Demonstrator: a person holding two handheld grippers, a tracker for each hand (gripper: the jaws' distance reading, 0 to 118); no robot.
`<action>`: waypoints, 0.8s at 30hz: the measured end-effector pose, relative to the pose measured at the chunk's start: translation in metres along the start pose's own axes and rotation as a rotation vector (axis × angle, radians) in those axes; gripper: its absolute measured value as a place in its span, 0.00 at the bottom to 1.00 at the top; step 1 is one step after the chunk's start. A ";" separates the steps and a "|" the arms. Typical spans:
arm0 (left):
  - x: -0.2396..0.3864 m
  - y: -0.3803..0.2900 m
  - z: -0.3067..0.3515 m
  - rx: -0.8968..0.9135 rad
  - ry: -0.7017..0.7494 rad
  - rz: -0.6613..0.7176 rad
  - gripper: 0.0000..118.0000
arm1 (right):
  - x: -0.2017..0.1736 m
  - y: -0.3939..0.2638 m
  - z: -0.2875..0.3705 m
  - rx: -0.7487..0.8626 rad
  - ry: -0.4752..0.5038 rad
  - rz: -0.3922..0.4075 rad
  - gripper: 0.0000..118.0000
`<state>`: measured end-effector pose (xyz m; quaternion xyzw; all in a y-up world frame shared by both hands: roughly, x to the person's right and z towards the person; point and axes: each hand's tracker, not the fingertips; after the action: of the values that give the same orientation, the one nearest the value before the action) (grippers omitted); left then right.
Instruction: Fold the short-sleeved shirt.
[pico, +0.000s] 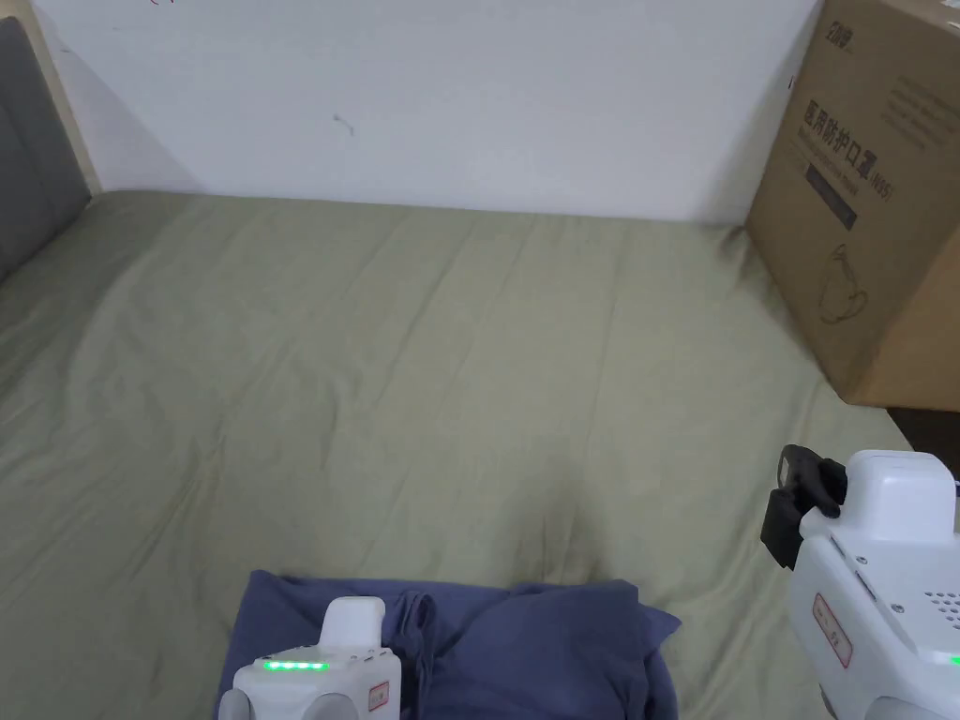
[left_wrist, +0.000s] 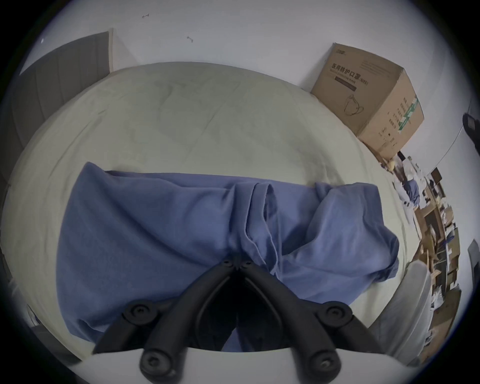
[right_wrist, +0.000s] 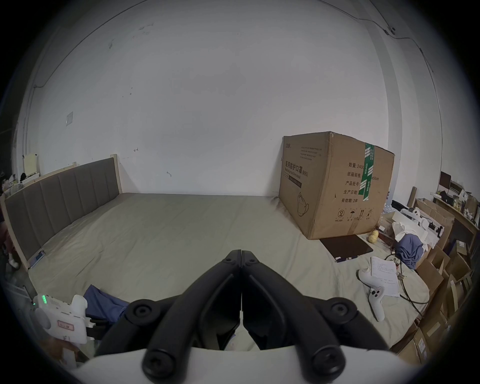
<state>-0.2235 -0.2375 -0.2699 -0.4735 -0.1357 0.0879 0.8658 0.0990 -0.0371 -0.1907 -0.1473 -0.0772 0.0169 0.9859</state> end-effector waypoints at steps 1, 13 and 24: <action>0.004 -0.001 -0.001 0.001 0.002 -0.005 0.00 | 0.000 0.000 0.000 0.000 -0.001 -0.001 0.00; -0.025 0.042 0.068 0.092 -0.197 0.014 0.00 | -0.005 0.004 0.004 0.008 0.006 0.012 0.00; -0.146 0.079 0.092 -0.020 -0.340 0.256 0.84 | -0.018 0.005 -0.005 -0.004 0.037 0.016 0.00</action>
<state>-0.3932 -0.1626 -0.3115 -0.4738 -0.2196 0.2744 0.8075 0.0818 -0.0346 -0.1991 -0.1499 -0.0580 0.0218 0.9868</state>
